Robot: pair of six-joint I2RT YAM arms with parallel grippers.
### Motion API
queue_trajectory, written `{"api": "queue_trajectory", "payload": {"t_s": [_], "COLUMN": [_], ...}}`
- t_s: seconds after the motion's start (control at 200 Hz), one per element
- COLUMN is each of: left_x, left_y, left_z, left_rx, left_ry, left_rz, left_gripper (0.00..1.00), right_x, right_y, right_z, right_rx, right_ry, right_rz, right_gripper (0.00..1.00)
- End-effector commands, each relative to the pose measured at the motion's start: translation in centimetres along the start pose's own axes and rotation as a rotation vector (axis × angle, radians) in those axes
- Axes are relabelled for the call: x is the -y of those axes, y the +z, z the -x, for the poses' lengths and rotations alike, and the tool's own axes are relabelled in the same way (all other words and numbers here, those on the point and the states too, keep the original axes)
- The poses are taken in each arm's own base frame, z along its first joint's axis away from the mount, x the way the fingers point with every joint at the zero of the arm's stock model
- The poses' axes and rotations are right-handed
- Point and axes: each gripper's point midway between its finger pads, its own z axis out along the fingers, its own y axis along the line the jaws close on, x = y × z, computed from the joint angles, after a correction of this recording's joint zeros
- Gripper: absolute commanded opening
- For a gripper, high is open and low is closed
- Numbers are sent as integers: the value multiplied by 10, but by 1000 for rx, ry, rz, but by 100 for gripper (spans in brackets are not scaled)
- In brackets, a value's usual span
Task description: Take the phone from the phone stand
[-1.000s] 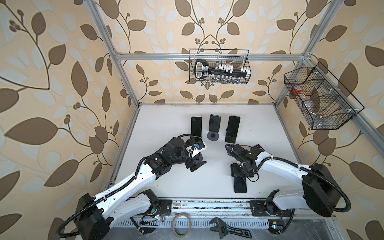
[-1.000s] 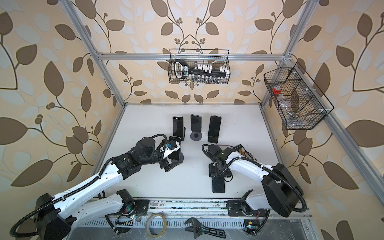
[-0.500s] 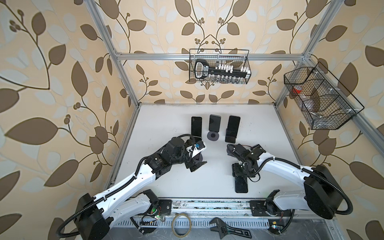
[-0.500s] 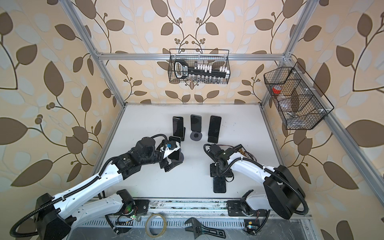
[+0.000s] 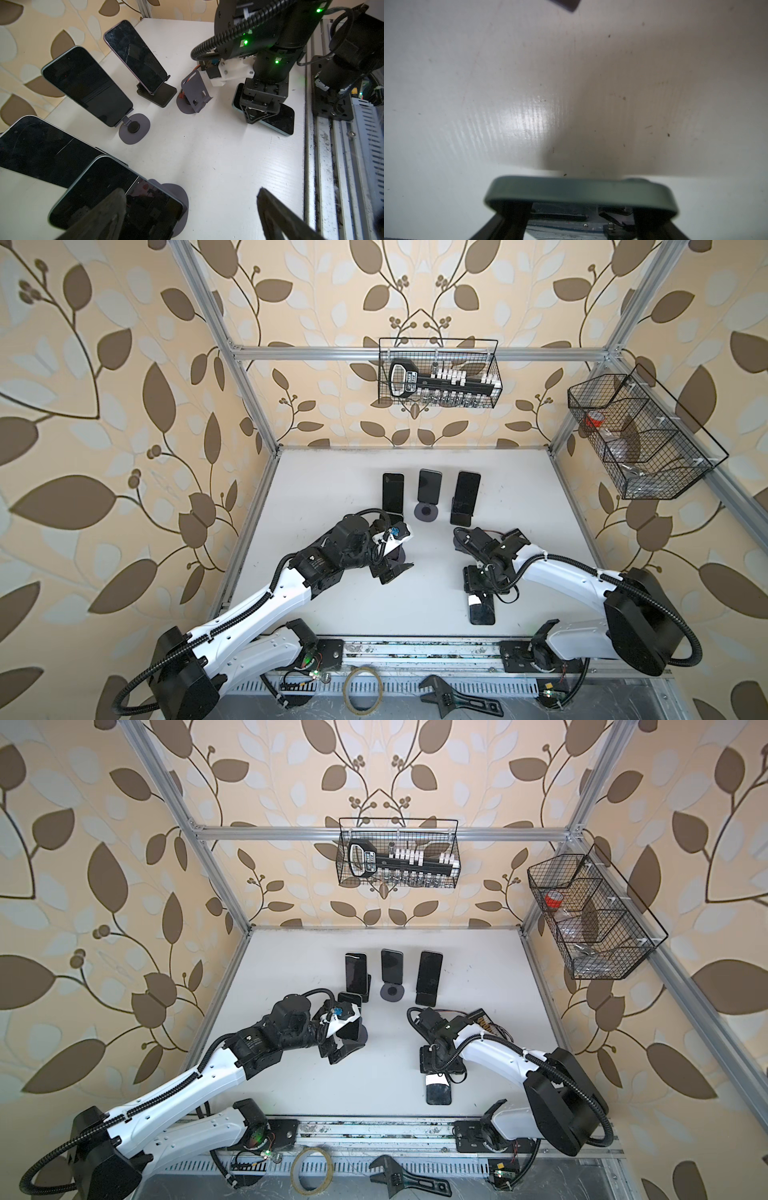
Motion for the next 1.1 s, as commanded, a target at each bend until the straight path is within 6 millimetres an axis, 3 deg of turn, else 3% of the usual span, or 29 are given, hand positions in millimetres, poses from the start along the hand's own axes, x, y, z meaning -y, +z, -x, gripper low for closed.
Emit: {"api": "queue_trajectory", "payload": {"t_s": [0.0,1.095], "left_x": [0,-1], "left_y": [-7,-8], "left_z": [20,19], "left_rx": [52,47], "left_ry": [36,37], "left_rz": [8,15], "left_gripper": [98,98], "right_x": [5,10], "right_y": [11,34], "right_z": [-1,0], "right_rx": [2,17], "right_ry": [18,7], "right_rz": [-23,-47], "right_gripper": [61,64]}}
